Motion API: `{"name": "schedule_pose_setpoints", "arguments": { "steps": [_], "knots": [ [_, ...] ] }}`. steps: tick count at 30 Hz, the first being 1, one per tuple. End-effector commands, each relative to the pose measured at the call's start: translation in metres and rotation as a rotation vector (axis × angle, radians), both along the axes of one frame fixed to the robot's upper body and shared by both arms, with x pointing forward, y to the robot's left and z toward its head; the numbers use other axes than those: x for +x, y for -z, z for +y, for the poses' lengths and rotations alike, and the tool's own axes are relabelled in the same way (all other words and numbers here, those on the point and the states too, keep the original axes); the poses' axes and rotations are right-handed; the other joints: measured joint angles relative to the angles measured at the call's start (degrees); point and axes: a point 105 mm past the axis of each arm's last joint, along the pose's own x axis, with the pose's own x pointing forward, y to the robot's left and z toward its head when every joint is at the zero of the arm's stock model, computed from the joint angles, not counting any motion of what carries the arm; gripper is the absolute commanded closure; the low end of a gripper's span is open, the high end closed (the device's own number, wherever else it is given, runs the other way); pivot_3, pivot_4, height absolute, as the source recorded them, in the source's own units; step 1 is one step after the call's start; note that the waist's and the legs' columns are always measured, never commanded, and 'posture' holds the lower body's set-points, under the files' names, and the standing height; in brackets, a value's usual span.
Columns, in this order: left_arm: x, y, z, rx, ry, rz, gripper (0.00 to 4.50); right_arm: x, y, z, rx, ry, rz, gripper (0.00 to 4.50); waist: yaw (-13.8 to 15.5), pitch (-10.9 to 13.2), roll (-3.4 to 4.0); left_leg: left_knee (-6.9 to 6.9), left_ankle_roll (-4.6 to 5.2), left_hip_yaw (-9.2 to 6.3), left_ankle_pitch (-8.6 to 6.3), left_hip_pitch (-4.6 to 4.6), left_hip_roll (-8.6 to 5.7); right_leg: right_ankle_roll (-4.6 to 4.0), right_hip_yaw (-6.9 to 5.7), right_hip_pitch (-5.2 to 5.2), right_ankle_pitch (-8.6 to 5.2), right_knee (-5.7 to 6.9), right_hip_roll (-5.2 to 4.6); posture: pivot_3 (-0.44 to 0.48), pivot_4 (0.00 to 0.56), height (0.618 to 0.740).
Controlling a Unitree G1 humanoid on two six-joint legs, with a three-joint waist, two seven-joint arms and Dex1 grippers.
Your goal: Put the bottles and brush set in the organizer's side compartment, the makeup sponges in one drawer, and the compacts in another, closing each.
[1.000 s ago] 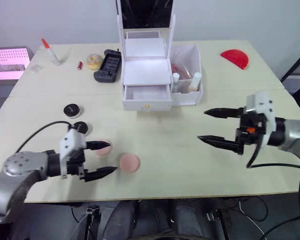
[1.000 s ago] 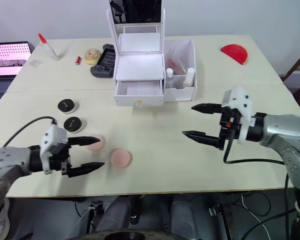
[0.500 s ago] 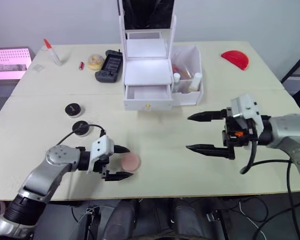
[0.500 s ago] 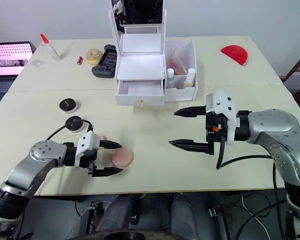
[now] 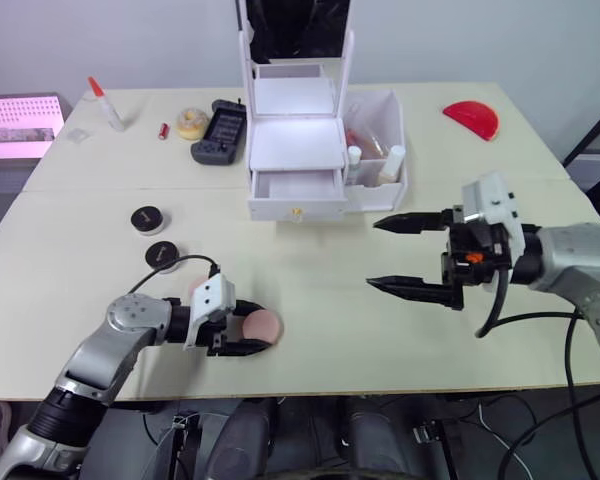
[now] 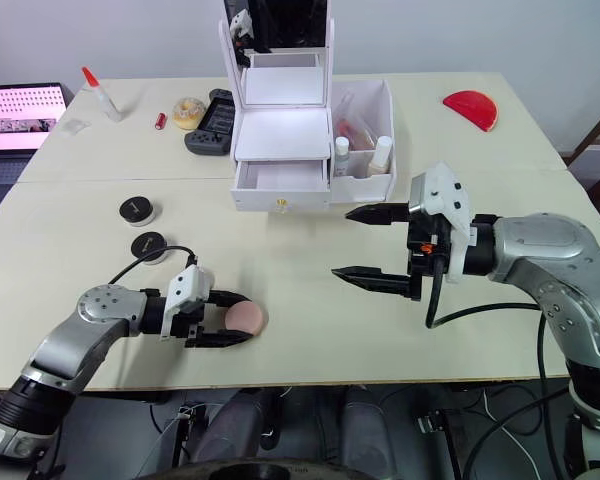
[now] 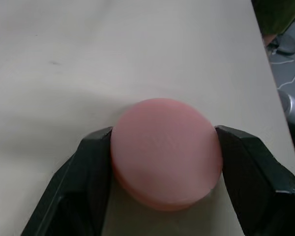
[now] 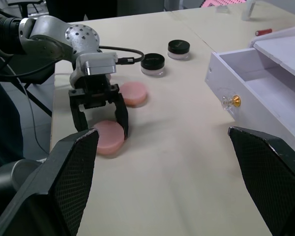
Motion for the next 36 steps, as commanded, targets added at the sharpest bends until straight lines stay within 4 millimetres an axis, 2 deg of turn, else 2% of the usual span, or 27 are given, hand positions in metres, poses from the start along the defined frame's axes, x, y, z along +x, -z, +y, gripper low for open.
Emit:
{"name": "schedule_pose_setpoints", "arguments": {
  "steps": [1,3,8,13,17,20,24,27,32,36],
  "knots": [
    [-0.003,-0.013,-0.001,-0.034,0.021,-0.011,1.86,-0.002,-0.01,0.004,0.016,-0.018,-0.045,0.0,0.0,0.0,0.0,0.0,0.0,0.0,0.0,0.0,0.0,0.0,0.0,0.0,0.0,0.0,0.0,0.0,0.15,0.738],
    [-0.001,-0.021,0.0,-0.05,0.009,-0.021,1.86,-0.002,-0.01,0.003,0.018,-0.014,-0.044,0.0,0.0,0.0,0.0,0.0,0.0,0.0,0.0,0.0,0.0,0.0,0.0,0.0,0.0,0.0,0.0,0.0,0.15,0.738],
    [0.011,-0.056,0.009,-0.096,-0.052,-0.076,1.86,0.008,-0.012,-0.001,0.036,0.04,-0.066,0.0,0.0,0.01,-0.01,0.02,0.0,-0.02,0.0,0.0,0.0,0.0,-0.01,0.01,0.0,0.01,0.01,0.0,0.15,0.738],
    [0.032,-0.105,0.021,-0.126,-0.094,-0.164,1.86,0.021,-0.015,-0.006,0.055,0.09,-0.082,0.0,0.02,0.01,-0.02,0.09,0.0,-0.03,0.0,-0.02,-0.01,0.02,-0.04,0.01,0.01,0.08,0.03,0.0,0.15,0.738],
    [0.058,-0.157,0.023,-0.155,-0.085,-0.253,1.86,0.028,-0.013,-0.006,0.057,0.098,-0.084,0.0,-0.02,0.04,-0.07,0.19,0.01,-0.03,0.0,-0.06,-0.02,0.08,-0.07,0.02,0.04,0.1,0.07,0.0,0.15,0.738],
    [0.079,-0.178,0.021,-0.18,-0.086,-0.278,1.86,0.031,-0.011,-0.004,0.056,0.098,-0.085,0.0,-0.13,0.05,-0.08,0.24,0.02,0.04,0.0,-0.07,-0.03,0.13,-0.07,0.03,0.07,0.14,0.1,0.0,0.15,0.738],
    [0.109,-0.189,0.015,-0.21,-0.103,-0.292,1.86,0.034,-0.013,-0.002,0.068,0.097,-0.097,0.0,-0.16,0.05,-0.08,0.24,0.04,0.17,-0.01,-0.06,-0.04,0.28,-0.07,0.03,0.15,0.15,0.12,0.0,0.15,0.738],
    [0.128,-0.186,0.007,-0.212,-0.107,-0.282,1.86,0.035,-0.016,0.0,0.083,0.1,-0.111,0.0,-0.22,0.06,-0.11,0.27,0.04,0.19,-0.01,-0.07,-0.04,0.3,-0.07,0.03,0.16,0.17,0.12,0.0,0.15,0.738],
    [0.143,-0.174,-0.009,-0.191,-0.071,-0.252,1.86,0.043,-0.027,0.0,0.129,0.148,-0.149,0.0,-0.69,0.09,-0.15,0.27,0.05,0.2,-0.01,-0.08,-0.04,0.33,-0.06,0.01,0.17,0.19,0.12,0.0,0.15,0.738],
    [0.147,-0.166,-0.01,-0.183,-0.061,-0.233,1.86,0.049,-0.034,-0.002,0.153,0.185,-0.174,0.0,-1.51,0.09,-0.16,0.27,0.06,0.17,-0.02,-0.1,-0.04,0.37,-0.06,-0.01,0.19,0.21,0.12,0.0,0.15,0.738]
  ]
}}
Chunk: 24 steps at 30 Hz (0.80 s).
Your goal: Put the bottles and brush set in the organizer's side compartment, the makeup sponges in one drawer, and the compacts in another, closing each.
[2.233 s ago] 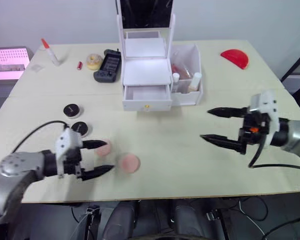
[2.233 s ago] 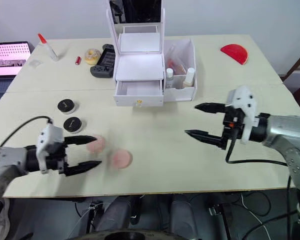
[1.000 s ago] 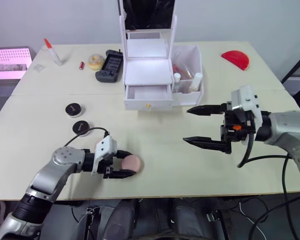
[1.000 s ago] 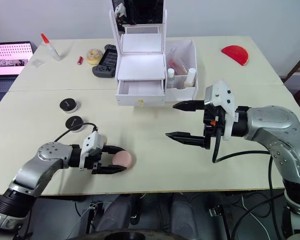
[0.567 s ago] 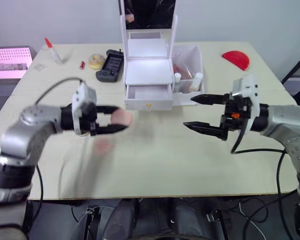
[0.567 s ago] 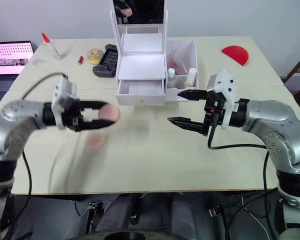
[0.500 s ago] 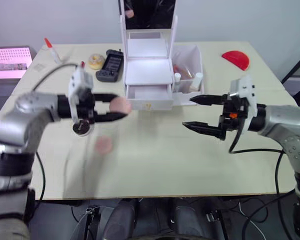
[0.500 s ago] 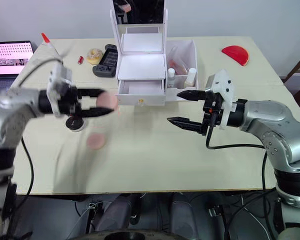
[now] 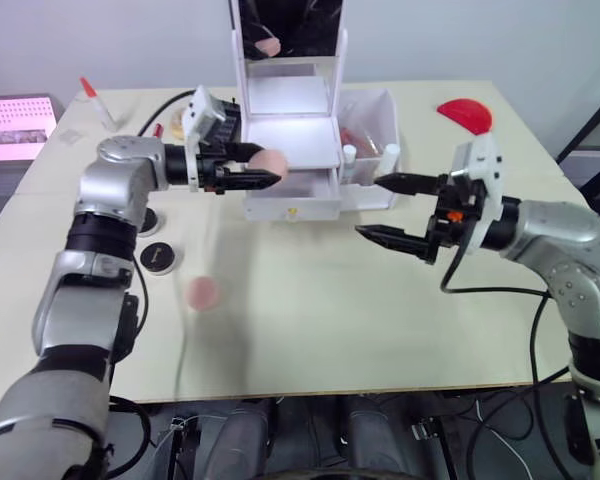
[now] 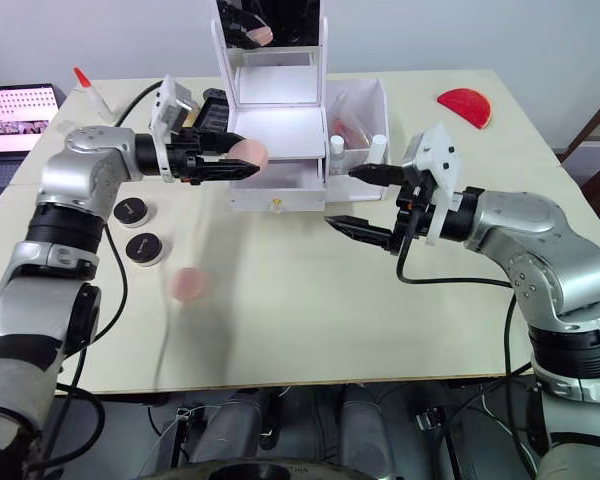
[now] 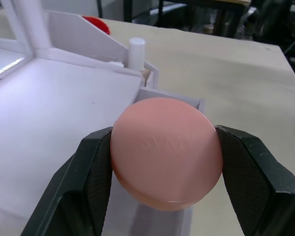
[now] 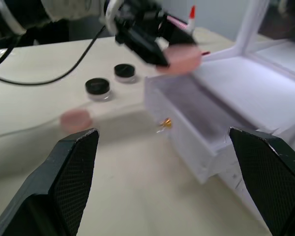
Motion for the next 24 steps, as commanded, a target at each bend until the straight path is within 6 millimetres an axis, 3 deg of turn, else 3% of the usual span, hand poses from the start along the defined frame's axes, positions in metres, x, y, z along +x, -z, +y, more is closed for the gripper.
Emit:
{"name": "schedule_pose_setpoints", "arguments": {
  "steps": [1,19,21,23,24],
  "knots": [
    [0.003,-0.009,0.002,0.016,0.008,-0.045,1.86,0.004,-0.018,-0.006,0.034,0.045,-0.071,0.0,-0.15,0.0,0.0,0.0,0.01,-0.01,-0.01,0.0,0.0,0.11,0.0,-0.01,0.06,0.03,0.0,0.0,0.15,0.738],
    [0.012,0.006,0.006,0.057,-0.029,0.014,1.86,0.005,-0.022,-0.009,0.069,0.084,-0.089,0.0,-0.11,0.01,-0.02,0.12,0.03,-0.03,-0.02,0.0,-0.06,0.14,0.02,-0.13,0.05,0.43,-0.06,0.0,0.15,0.738],
    [0.012,0.005,0.006,0.052,-0.035,0.013,0.78,0.005,-0.022,-0.009,0.07,0.086,-0.089,0.0,-0.07,0.01,-0.02,0.12,0.03,-0.04,-0.02,0.0,-0.06,0.14,0.02,-0.13,0.05,0.45,-0.06,0.0,0.15,0.738],
    [0.013,0.004,0.006,0.047,-0.038,0.013,0.05,0.005,-0.022,-0.009,0.071,0.087,-0.089,0.0,0.06,0.01,-0.02,0.15,0.03,-0.04,-0.02,0.01,-0.07,0.14,0.02,-0.13,0.04,0.5,-0.06,0.0,0.15,0.738],
    [0.013,0.002,0.006,0.043,-0.04,0.012,0.05,0.005,-0.022,-0.009,0.072,0.088,-0.089,0.0,0.05,0.01,-0.02,0.17,0.03,-0.05,-0.01,0.01,-0.07,0.14,0.01,-0.12,0.05,0.52,-0.06,0.0,0.15,0.738]
  ]
}}
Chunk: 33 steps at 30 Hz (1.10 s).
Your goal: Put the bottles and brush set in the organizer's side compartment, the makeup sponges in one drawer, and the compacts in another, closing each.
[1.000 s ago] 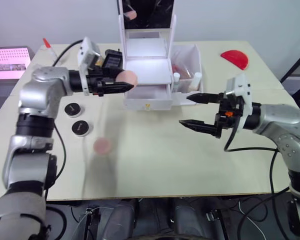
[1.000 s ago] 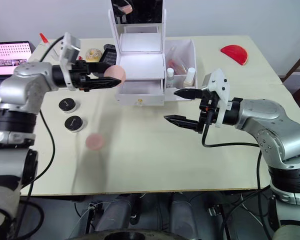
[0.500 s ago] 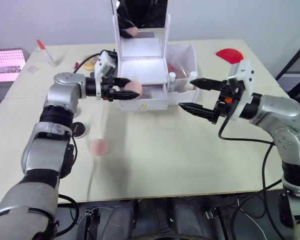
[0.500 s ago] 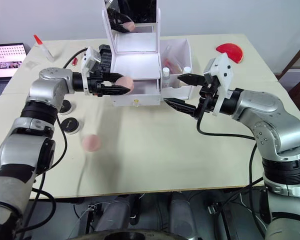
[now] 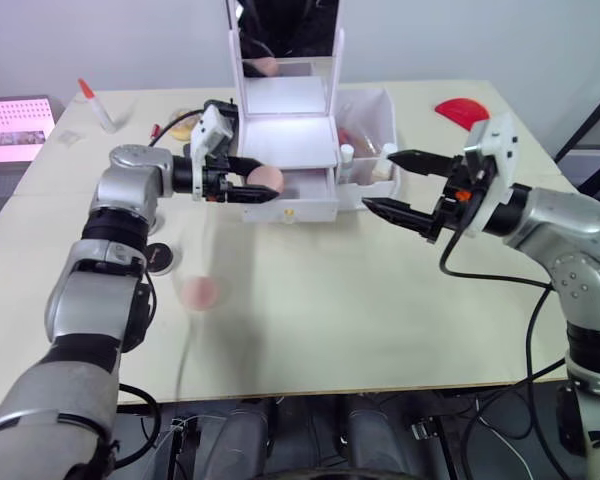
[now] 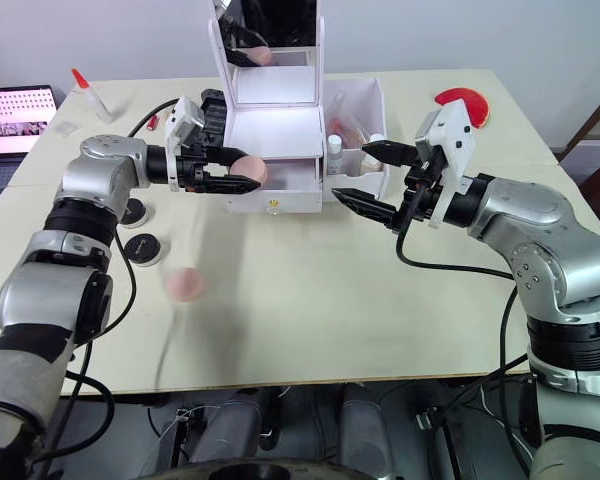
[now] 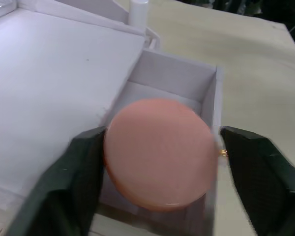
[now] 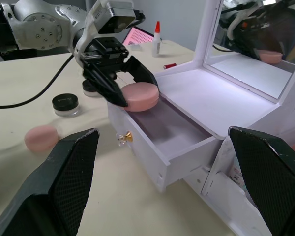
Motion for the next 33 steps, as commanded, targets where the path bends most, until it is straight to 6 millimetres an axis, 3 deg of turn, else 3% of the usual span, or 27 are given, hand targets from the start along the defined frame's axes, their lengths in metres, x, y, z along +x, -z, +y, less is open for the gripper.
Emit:
{"name": "schedule_pose_setpoints", "arguments": {
  "steps": [1,16,23,33],
  "knots": [
    [0.005,-0.02,0.0,-0.022,-0.03,-0.048,0.05,-0.006,-0.013,0.001,0.021,-0.009,-0.064,0.0,-0.05,0.0,0.0,0.03,0.0,-0.01,0.0,0.0,0.0,0.0,0.0,0.0,0.0,0.01,0.0,0.0,0.15,0.738],
    [0.0,-0.035,0.004,-0.044,-0.02,-0.042,0.05,-0.006,-0.014,0.004,0.035,-0.023,-0.066,0.0,-0.31,0.01,-0.01,0.02,0.0,-0.09,0.0,0.0,0.0,0.0,0.0,-0.01,0.0,0.03,0.0,0.0,0.15,0.738],
    [0.0,-0.023,0.006,-0.016,-0.033,-0.017,0.05,-0.006,-0.014,0.004,0.04,-0.023,-0.066,0.0,-0.32,0.01,-0.01,0.02,0.0,-0.1,0.0,0.0,0.0,0.0,0.0,-0.01,0.0,0.03,0.0,0.0,0.15,0.738],
    [0.005,-0.046,0.01,-0.158,-0.082,0.013,0.05,-0.009,-0.008,0.007,0.038,-0.023,-0.052,0.0,-0.34,0.01,-0.01,0.02,0.0,-0.19,0.0,0.0,0.0,0.01,0.0,-0.01,0.0,0.03,0.01,0.0,0.15,0.738]
  ]
}}
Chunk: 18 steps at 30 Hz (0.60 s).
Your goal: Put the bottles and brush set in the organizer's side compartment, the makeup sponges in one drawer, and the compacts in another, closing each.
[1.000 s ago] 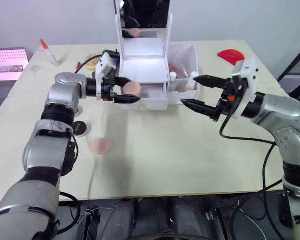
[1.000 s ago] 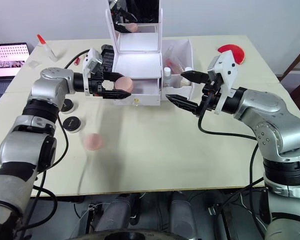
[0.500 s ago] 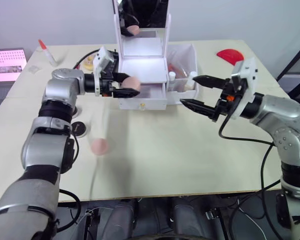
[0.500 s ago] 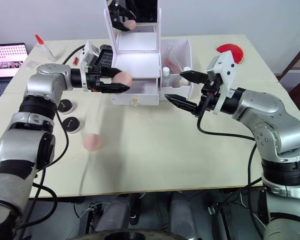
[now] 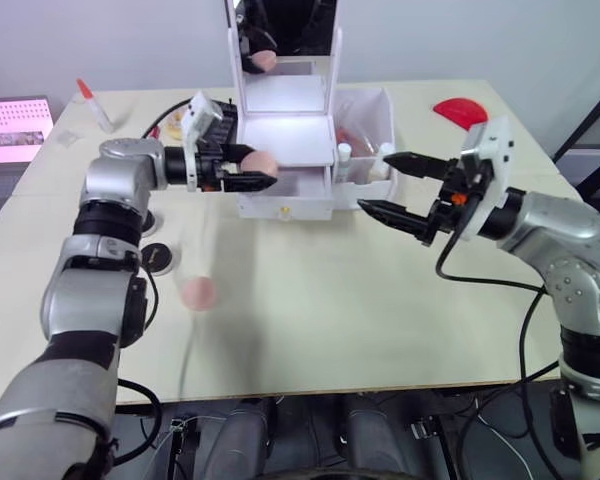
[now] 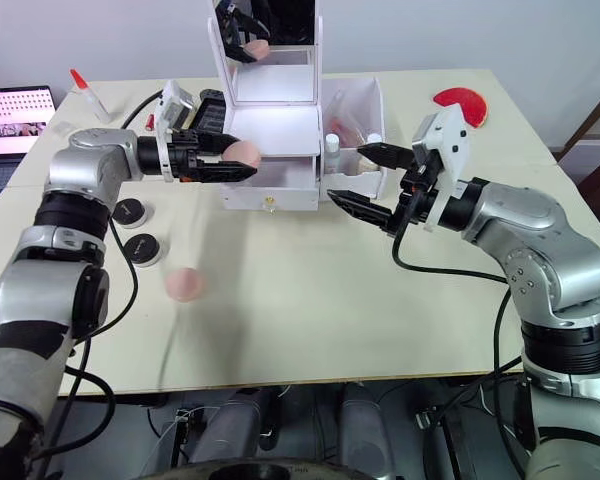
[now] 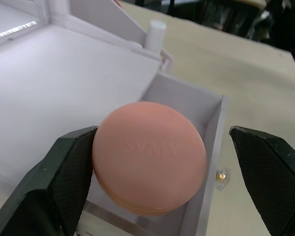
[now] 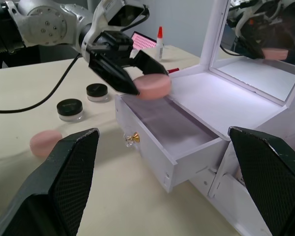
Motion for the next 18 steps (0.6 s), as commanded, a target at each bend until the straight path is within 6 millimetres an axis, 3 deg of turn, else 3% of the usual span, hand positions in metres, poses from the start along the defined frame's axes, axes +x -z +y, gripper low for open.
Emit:
{"name": "schedule_pose_setpoints", "arguments": {
  "steps": [1,18],
  "knots": [
    [-0.001,-0.023,0.002,-0.048,0.0,-0.043,0.05,-0.006,-0.01,0.002,0.013,-0.011,-0.049,0.0,-0.01,0.0,0.0,0.0,0.0,0.0,0.0,0.0,0.0,0.0,0.0,0.0,0.0,0.0,0.0,0.0,0.15,0.738],
    [-0.002,0.002,-0.009,0.015,0.03,0.016,0.05,-0.007,-0.008,0.001,0.02,0.023,-0.043,0.0,-0.03,0.0,0.0,0.0,0.0,0.01,0.0,0.0,0.0,0.0,0.0,0.0,0.0,0.0,0.0,0.0,0.15,0.738]
  ]
}}
